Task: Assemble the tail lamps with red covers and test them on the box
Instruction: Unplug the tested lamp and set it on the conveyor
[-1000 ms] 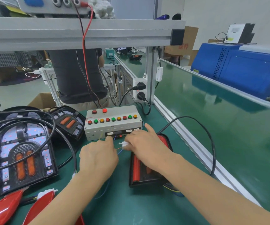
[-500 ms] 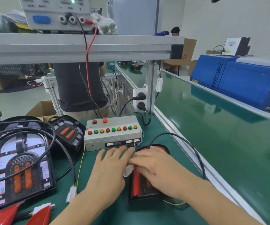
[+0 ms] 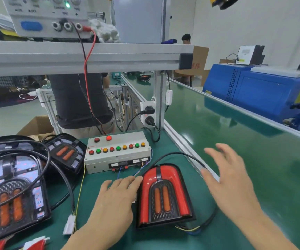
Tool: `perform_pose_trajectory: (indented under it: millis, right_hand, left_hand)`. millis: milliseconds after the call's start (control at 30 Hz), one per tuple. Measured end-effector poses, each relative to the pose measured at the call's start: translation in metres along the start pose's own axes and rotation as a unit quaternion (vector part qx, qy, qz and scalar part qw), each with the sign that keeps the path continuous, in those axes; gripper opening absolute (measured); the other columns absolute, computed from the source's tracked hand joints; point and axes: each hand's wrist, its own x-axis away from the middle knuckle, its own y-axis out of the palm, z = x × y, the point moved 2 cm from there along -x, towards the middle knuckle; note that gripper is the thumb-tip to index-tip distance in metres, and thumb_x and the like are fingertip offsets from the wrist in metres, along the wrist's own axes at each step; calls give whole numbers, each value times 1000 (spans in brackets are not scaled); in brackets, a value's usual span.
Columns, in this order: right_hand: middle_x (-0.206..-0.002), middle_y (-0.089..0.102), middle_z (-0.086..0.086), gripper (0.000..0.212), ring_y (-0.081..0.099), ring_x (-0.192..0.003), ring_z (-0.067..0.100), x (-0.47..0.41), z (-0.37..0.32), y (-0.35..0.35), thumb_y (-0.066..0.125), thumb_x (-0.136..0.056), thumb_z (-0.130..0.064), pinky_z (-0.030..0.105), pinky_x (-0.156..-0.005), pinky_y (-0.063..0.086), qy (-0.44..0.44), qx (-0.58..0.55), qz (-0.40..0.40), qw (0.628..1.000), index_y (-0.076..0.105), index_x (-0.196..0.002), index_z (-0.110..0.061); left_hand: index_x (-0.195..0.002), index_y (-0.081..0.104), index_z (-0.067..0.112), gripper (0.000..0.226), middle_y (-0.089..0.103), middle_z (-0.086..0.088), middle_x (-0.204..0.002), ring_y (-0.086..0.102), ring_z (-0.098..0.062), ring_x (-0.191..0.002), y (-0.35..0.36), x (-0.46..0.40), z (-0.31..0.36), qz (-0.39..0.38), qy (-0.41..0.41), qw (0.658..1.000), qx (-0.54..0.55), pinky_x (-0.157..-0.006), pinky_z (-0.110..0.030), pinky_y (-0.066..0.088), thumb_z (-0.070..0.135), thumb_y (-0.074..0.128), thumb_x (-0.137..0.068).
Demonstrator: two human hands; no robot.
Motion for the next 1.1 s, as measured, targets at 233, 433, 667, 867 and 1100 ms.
perform_pose_trajectory:
  millis: [233, 433, 667, 867, 1100]
  right_hand:
    - [-151, 38, -3, 76, 43, -129, 19, 12, 29, 11, 56, -89, -50, 38, -103, 34, 226, -135, -182, 947, 17, -152, -28]
    - [-123, 56, -11, 55, 59, -107, 12, 30, 17, 36, 59, -88, -51, 37, -105, 39, 277, -301, -228, 883, 43, -136, -28]
    - [-134, 58, 1, 63, 58, -119, 22, 33, 23, 25, 56, -87, -57, 41, -106, 40, 335, -288, -242, 864, 47, -138, -20]
    - [-90, 70, 20, 72, 64, -79, 29, 28, -1, 30, 71, -59, -54, 41, -78, 54, 390, -476, -317, 722, 53, -109, -5]
    - [-97, 75, 12, 80, 72, -78, 27, 36, -30, 45, 80, -52, -43, 44, -70, 56, 312, -499, -331, 738, 51, -121, -16]
  left_hand:
    - [-138, 36, 21, 52, 48, 1, -138, 41, -21, -125, 2, -5, -5, -40, -60, 987, 142, -100, -29, 29, 6, 38, -89]
    - [-128, 47, 11, 39, 54, -6, -134, 45, -25, -125, 6, -7, -7, -77, -89, 968, 219, -101, -30, 36, 12, 42, -89]
    - [-137, 45, 21, 49, 52, -1, -131, 46, -23, -123, -1, -5, -7, -7, -78, 967, 243, -104, -33, 33, 5, 42, -91]
    - [-115, 53, 13, 32, 52, -2, -109, 51, -25, -109, -5, -2, 12, -23, -24, 972, 233, -91, -34, 39, 2, 40, -88]
    - [-126, 48, 24, 39, 41, 9, -135, 39, -17, -120, -7, 12, 46, 52, 70, 993, 85, -96, -28, 31, 11, 39, -90]
